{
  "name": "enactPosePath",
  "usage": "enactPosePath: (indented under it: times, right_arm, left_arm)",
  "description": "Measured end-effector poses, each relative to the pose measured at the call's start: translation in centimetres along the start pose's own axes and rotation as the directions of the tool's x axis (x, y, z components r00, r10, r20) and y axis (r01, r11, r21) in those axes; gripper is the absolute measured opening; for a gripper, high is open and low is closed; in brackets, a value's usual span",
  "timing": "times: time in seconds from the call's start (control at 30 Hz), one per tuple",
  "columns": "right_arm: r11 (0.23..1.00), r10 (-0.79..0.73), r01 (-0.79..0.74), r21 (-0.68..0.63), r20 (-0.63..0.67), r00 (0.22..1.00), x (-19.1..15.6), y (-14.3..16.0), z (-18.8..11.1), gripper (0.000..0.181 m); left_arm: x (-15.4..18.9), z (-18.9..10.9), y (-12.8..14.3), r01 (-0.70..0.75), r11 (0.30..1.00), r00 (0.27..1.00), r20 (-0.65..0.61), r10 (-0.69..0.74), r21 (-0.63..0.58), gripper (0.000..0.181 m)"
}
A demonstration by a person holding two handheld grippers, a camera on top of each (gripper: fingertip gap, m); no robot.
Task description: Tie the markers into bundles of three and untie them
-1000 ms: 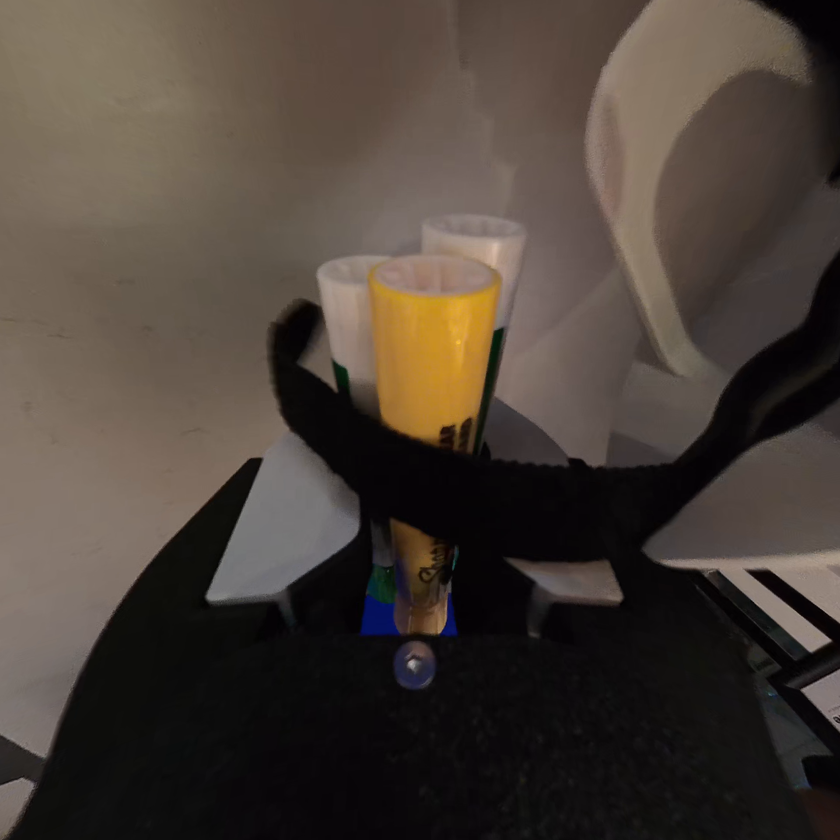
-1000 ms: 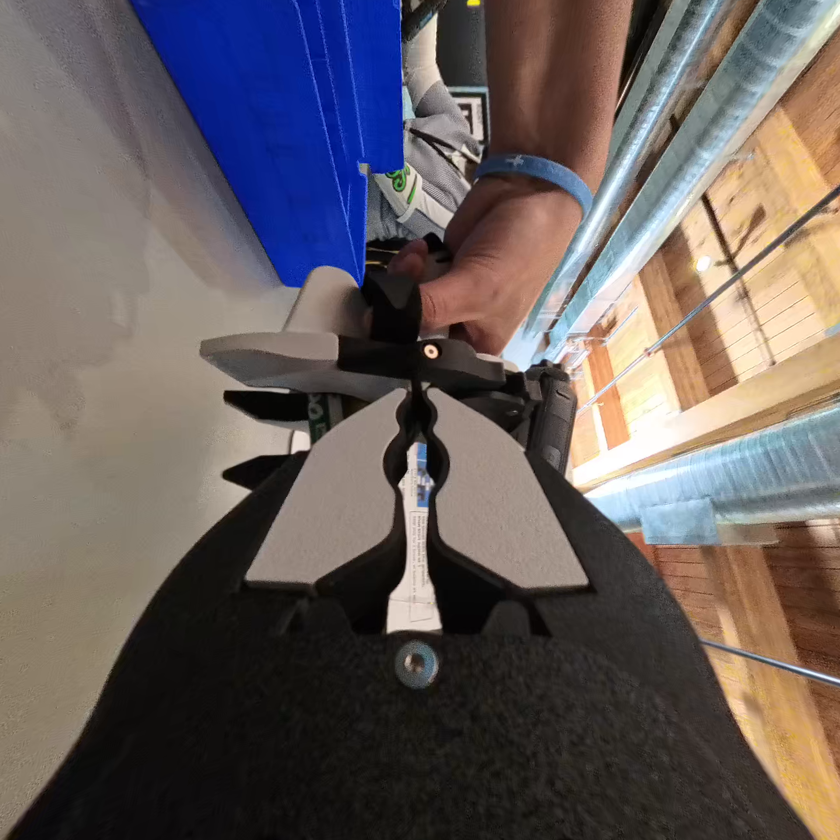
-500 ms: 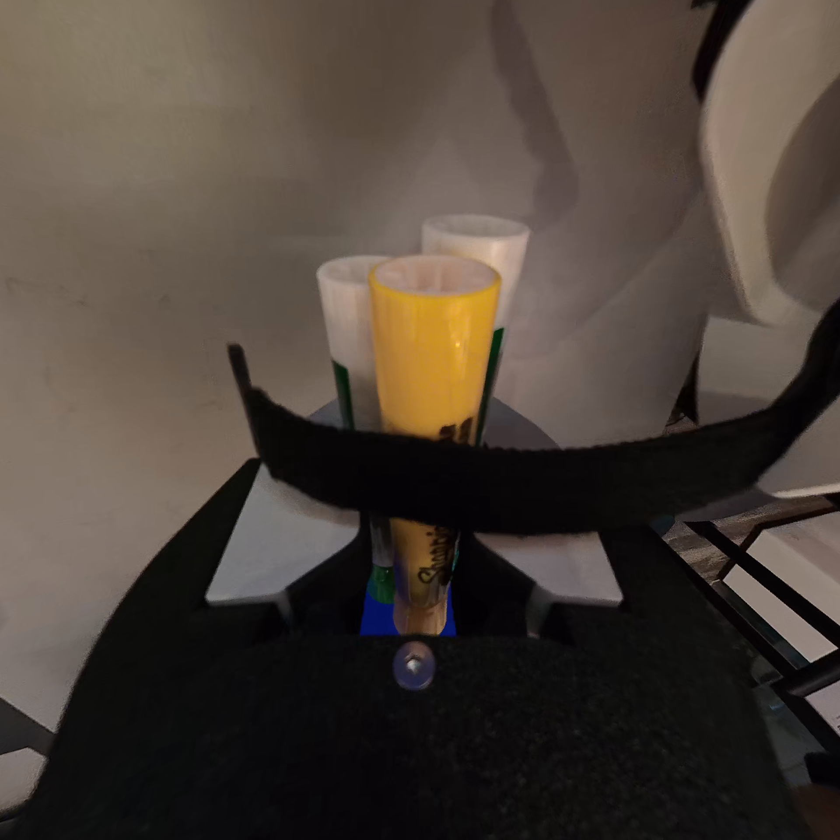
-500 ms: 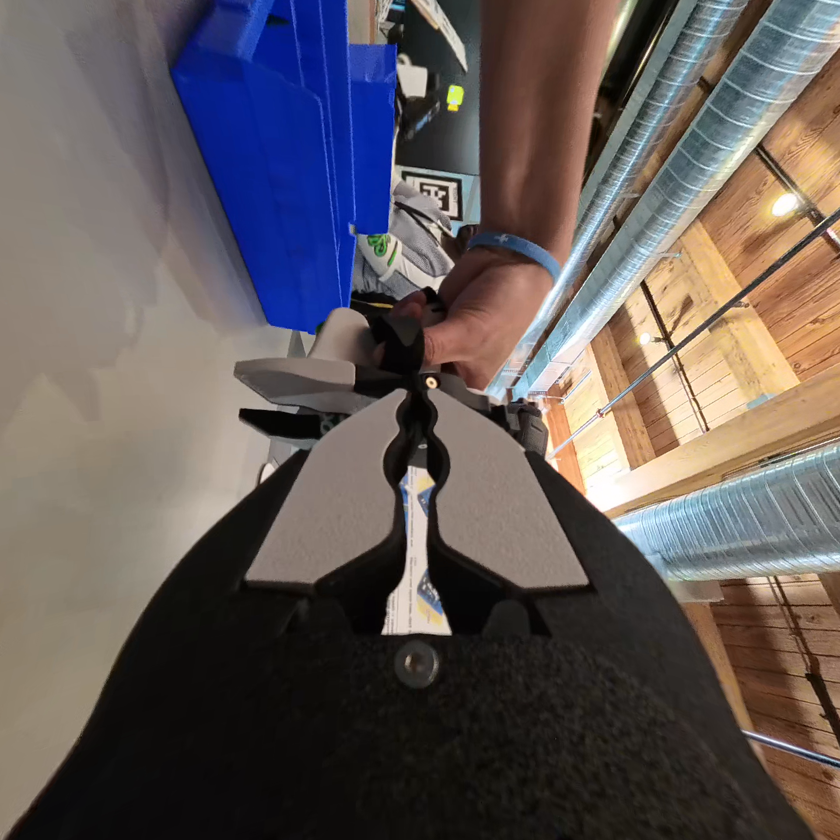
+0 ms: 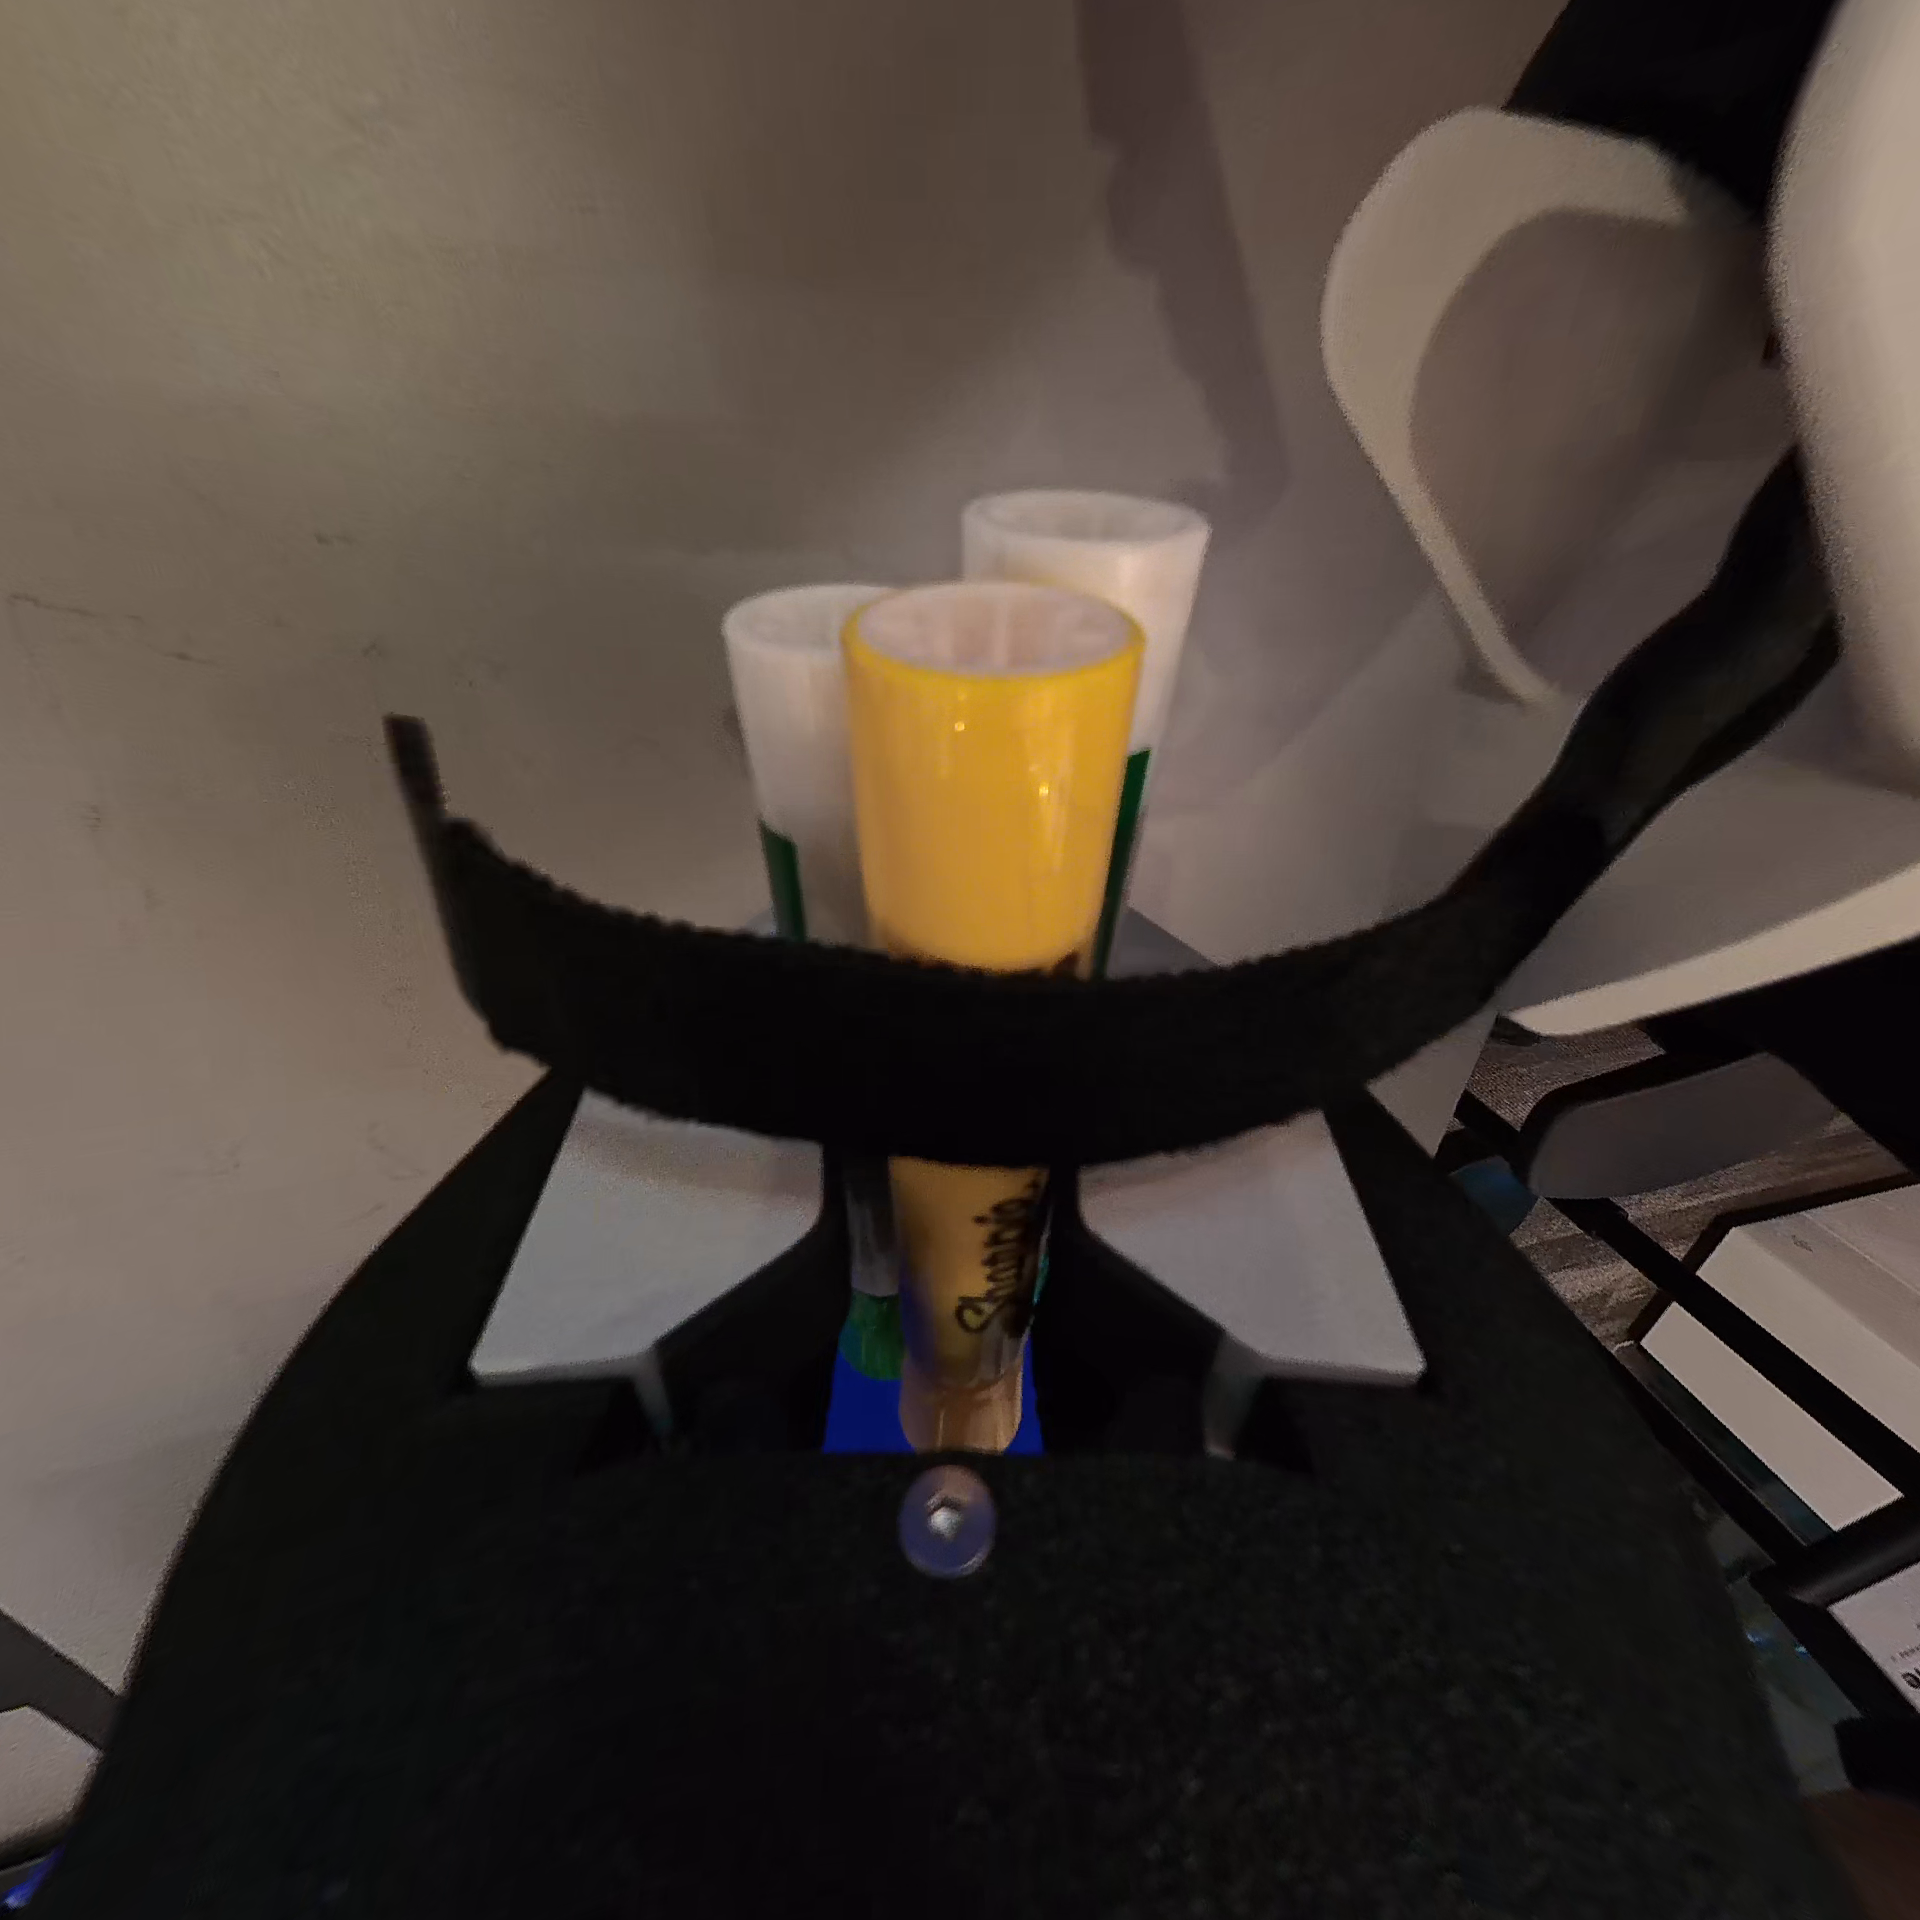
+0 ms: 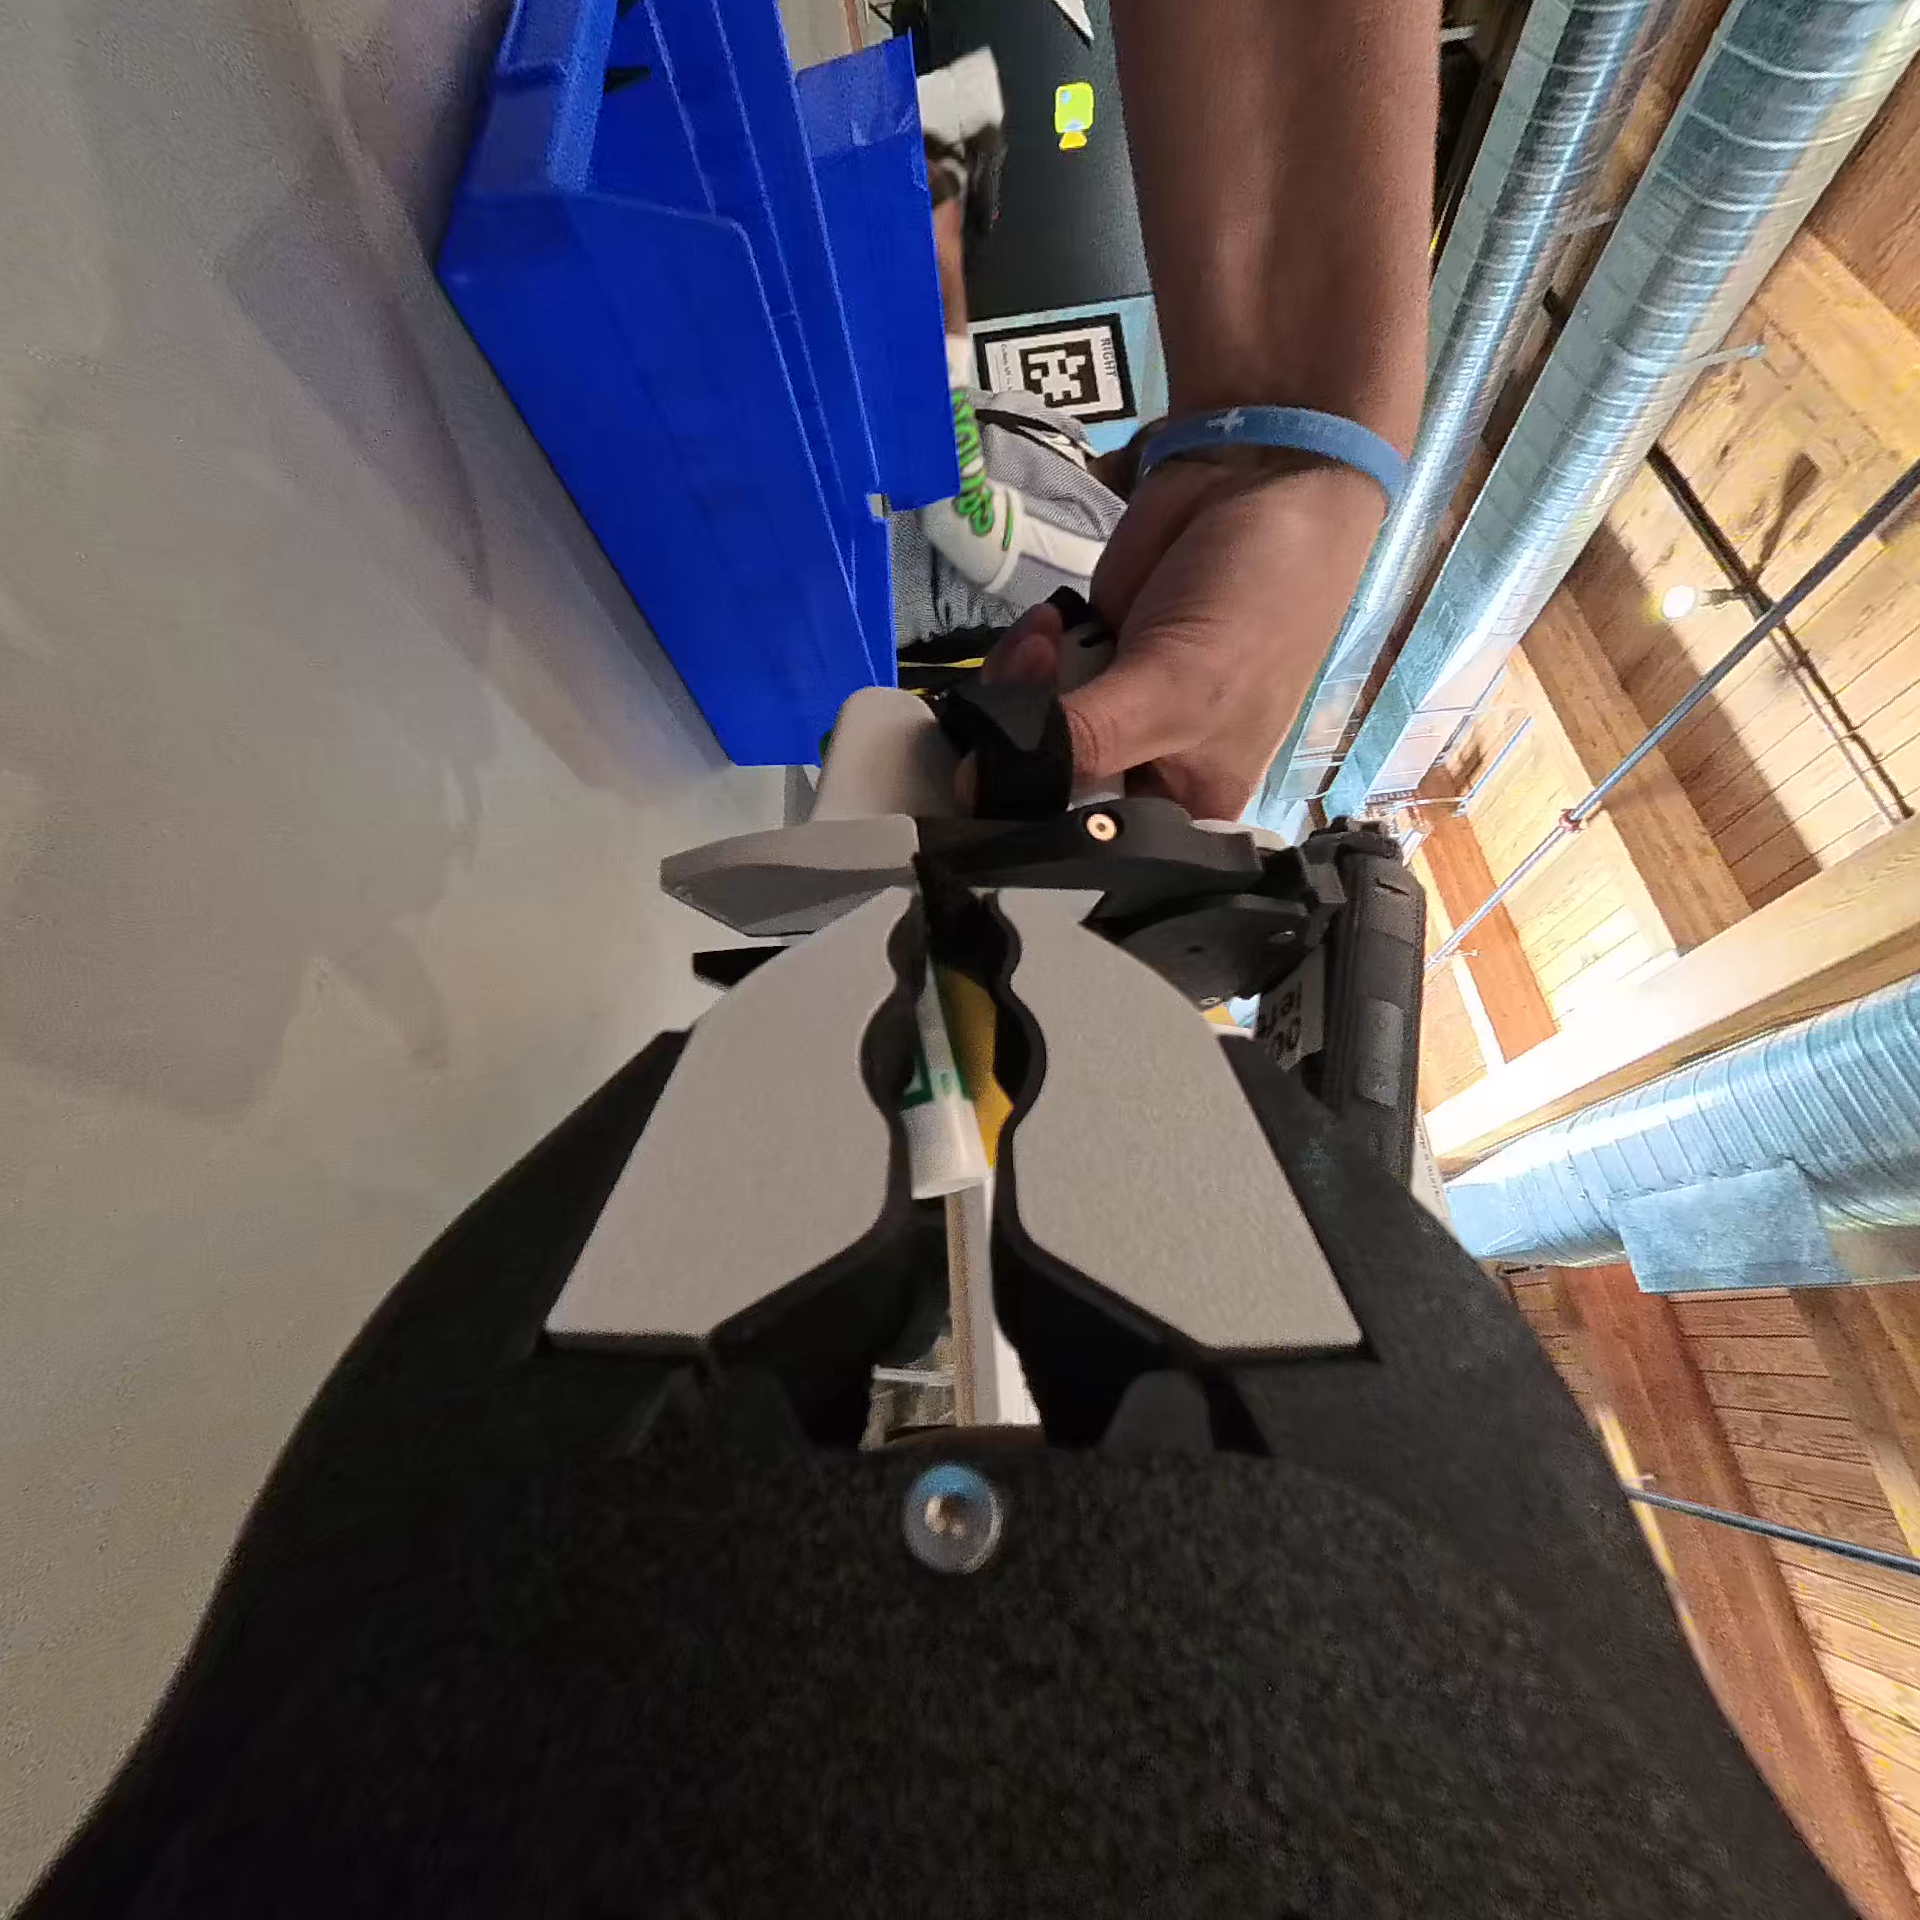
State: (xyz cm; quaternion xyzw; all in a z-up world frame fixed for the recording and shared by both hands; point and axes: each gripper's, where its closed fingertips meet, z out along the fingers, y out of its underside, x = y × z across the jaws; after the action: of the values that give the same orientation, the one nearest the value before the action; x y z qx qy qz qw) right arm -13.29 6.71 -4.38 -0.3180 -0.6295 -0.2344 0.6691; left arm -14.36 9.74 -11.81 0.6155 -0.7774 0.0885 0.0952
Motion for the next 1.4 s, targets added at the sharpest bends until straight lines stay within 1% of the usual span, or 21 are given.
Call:
enactPosePath:
  times: [0.03, 0.1, 0.23, 0.43, 0.6, 0.67, 0.77, 0.83, 0.9, 0.93, 1.0, 1.03, 1.1, 1.13, 1.17, 1.2, 1.23, 1.27, 1.33, 1.37, 1.4]
  right_arm:
    - [1.000, 0.007, -0.007, -0.003, 0.007, 1.000, -0.1, 0.1, 0.1, 0.010]
    - [1.000, 0.012, -0.012, -0.015, 0.015, 1.000, -0.1, 0.3, 0.2, 0.016]
    - [1.000, 0.021, -0.021, -0.018, 0.013, 1.000, 0.1, 0.4, 0.4, 0.019]
    - [0.999, 0.036, -0.035, -0.016, 0.018, 0.999, -0.1, 0.1, 0.6, 0.020]
    - [0.999, 0.047, -0.047, -0.011, 0.018, 0.999, -0.4, -0.3, 0.4, 0.017]
    - [0.998, 0.061, -0.061, -0.010, 0.015, 0.998, -0.4, -0.4, 0.4, 0.010]
    - [0.993, 0.120, -0.120, -0.010, 0.019, 0.993, -0.6, -0.6, 0.2, 0.011]
    - [0.971, 0.240, -0.239, -0.026, 0.056, 0.969, -1.3, -0.3, 0.0, 0.011]
    - [0.913, 0.405, -0.391, -0.117, 0.141, 0.903, -2.8, 0.7, -0.7, 0.016]
    - [0.864, 0.499, -0.469, -0.185, 0.180, 0.848, -3.7, 1.4, -1.2, 0.021]
    - [0.710, 0.702, -0.628, -0.319, 0.244, 0.669, -5.5, 2.2, -2.6, 0.026]
    - [0.620, 0.782, -0.681, -0.390, 0.239, 0.575, -6.2, 2.7, -3.3, 0.026]
    - [0.425, 0.904, -0.745, -0.514, 0.207, 0.373, -8.0, 3.3, -4.6, 0.033]
    - [0.320, 0.946, -0.753, -0.575, 0.159, 0.281, -8.9, 3.9, -5.1, 0.048]
    - [0.248, 0.968, -0.741, -0.624, 0.138, 0.208, -9.8, 4.0, -5.2, 0.055]
    - [0.214, 0.977, -0.732, -0.646, 0.147, 0.156, -10.4, 3.8, -5.1, 0.052]
    - [0.220, 0.975, -0.728, -0.650, 0.171, 0.142, -10.7, 3.4, -4.8, 0.051]
    - [0.265, 0.964, -0.726, -0.635, 0.193, 0.182, -10.8, 3.2, -4.1, 0.053]
    - [0.400, 0.916, -0.706, -0.584, 0.228, 0.330, -10.5, 3.3, -2.4, 0.052]
    - [0.458, 0.886, -0.685, -0.567, 0.230, 0.402, -10.3, 3.6, -1.5, 0.048]
    - [0.504, 0.860, -0.662, -0.555, 0.252, 0.444, -10.4, 3.8, -0.7, 0.040]
  left_arm:
    - [0.0, 0.0, 0.0, 0.000, 1.000, 1.000, 0.000, 0.000, -0.001, 0.042]
    - [0.1, -0.1, 0.0, 0.000, 1.000, 1.000, 0.000, 0.000, 0.001, 0.042]
    - [0.3, -0.1, 0.0, -0.003, 1.000, 1.000, 0.001, 0.003, 0.004, 0.042]
    - [0.3, -0.1, 0.1, -0.007, 1.000, 1.000, 0.009, 0.007, -0.003, 0.043]
    - [0.3, -0.1, 0.2, -0.003, 1.000, 1.000, 0.011, 0.003, -0.006, 0.042]
    - [0.2, -0.1, 0.2, -0.005, 1.000, 1.000, 0.019, 0.005, -0.011, 0.042]
    - [0.2, -0.1, 0.3, -0.006, 1.000, 1.000, 0.023, 0.007, -0.016, 0.042]
    - [0.1, -0.1, 0.4, -0.002, 1.000, 1.000, 0.022, 0.003, -0.016, 0.041]
    - [0.0, -0.1, 0.6, 0.005, 1.000, 1.000, 0.022, -0.005, -0.016, 0.041]
    - [-0.1, 0.0, 0.7, 0.008, 1.000, 1.000, 0.022, -0.008, -0.015, 0.041]
    - [-0.3, 0.1, 1.1, 0.014, 1.000, 1.000, 0.024, -0.014, -0.015, 0.041]
    - [-0.5, 0.1, 1.3, 0.017, 1.000, 1.000, 0.025, -0.017, -0.011, 0.041]
    - [-0.7, 0.0, 1.7, 0.033, 0.999, 0.999, 0.022, -0.033, -0.002, 0.041]
    - [-0.9, -0.1, 1.9, 0.042, 0.999, 0.999, 0.023, -0.042, 0.002, 0.041]
    - [-1.1, -0.1, 2.2, 0.050, 0.999, 0.998, 0.024, -0.050, 0.005, 0.041]
    - [-1.2, -0.2, 2.5, 0.057, 0.998, 0.998, 0.022, -0.057, 0.006, 0.041]
    - [-1.2, -0.2, 2.9, 0.061, 0.998, 0.998, 0.023, -0.061, 0.005, 0.041]
    - [-1.3, -0.2, 3.2, 0.066, 0.998, 0.998, 0.024, -0.066, 0.003, 0.041]
    - [-1.3, -0.2, 3.9, 0.077, 0.997, 0.997, 0.025, -0.077, 0.000, 0.041]
    - [-1.3, -0.2, 4.1, 0.082, 0.997, 0.996, 0.024, -0.082, 0.001, 0.041]
    - [-1.3, -0.2, 4.4, 0.086, 0.996, 0.996, 0.023, -0.086, 0.002, 0.041]
